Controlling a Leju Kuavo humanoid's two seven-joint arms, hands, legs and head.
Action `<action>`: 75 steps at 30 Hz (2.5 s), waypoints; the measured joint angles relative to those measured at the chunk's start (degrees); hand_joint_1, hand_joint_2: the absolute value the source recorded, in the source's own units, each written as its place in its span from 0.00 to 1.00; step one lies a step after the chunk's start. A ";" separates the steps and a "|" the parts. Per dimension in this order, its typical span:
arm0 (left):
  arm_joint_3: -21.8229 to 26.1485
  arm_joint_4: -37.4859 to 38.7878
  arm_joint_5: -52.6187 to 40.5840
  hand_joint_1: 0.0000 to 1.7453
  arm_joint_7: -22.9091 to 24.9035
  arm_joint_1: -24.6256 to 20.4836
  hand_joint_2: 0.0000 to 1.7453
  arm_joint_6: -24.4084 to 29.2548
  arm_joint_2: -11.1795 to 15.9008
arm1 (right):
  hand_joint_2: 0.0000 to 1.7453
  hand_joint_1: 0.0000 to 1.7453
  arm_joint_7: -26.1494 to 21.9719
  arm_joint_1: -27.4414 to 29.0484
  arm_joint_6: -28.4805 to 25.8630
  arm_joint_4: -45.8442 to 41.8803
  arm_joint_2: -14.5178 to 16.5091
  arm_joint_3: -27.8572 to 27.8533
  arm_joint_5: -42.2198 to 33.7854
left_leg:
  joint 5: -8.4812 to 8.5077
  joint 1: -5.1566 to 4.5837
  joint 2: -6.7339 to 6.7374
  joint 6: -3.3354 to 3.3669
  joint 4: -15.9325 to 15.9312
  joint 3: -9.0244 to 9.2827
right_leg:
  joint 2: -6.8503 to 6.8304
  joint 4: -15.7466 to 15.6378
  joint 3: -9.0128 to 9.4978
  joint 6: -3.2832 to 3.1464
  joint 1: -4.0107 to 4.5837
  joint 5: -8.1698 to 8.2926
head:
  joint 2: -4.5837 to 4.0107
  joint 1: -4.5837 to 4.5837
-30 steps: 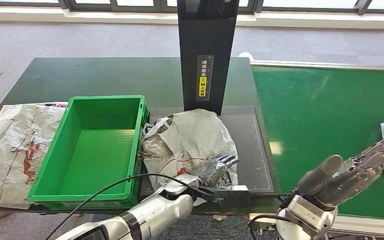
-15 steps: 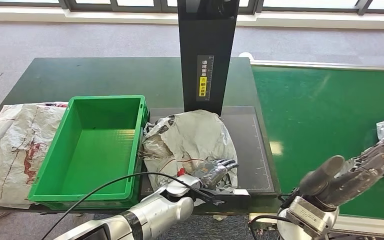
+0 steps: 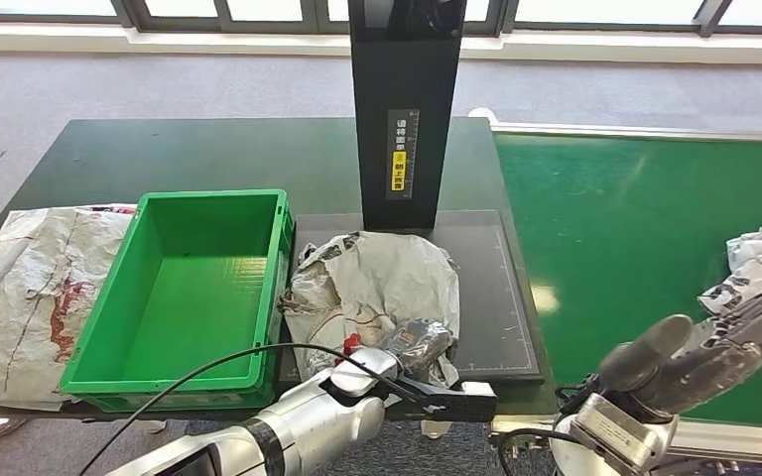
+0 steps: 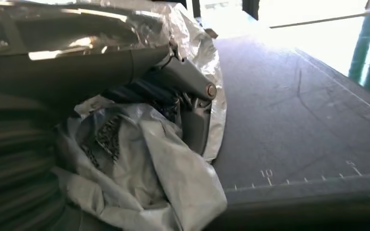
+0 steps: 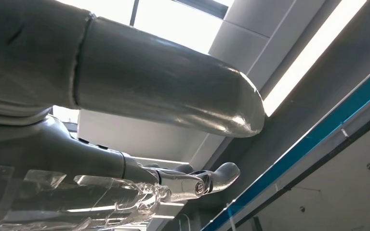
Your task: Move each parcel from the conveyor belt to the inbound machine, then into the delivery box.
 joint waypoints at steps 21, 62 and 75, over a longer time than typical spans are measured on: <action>28.93 -10.97 -4.29 1.00 -23.77 3.52 1.00 11.48 1.56 | 0.00 0.00 0.01 0.92 -0.04 0.01 0.04 -1.95 -0.07 | 0.16 0.00 -0.21 -0.11 0.01 -0.35 | -0.14 0.06 -0.53 -0.08 0.00 0.04 | -0.01 -0.02; 67.15 -83.33 -18.82 1.00 -28.14 21.70 1.00 21.24 2.52 | 0.00 0.00 0.03 0.68 -0.02 1.75 0.09 -2.10 -1.15 | 0.11 0.04 -0.34 -0.17 -0.03 -0.53 | -0.30 0.10 -0.63 -0.15 0.04 -0.13 | -0.01 -0.02; 68.17 -76.56 -28.83 1.00 -22.60 21.36 1.00 21.20 2.58 | 0.00 0.00 0.01 0.65 -0.02 1.93 0.13 -2.10 -0.95 | 0.11 0.03 -0.37 -0.17 -0.01 -0.50 | -0.32 0.09 -0.63 -0.11 0.03 -0.15 | -0.01 -0.02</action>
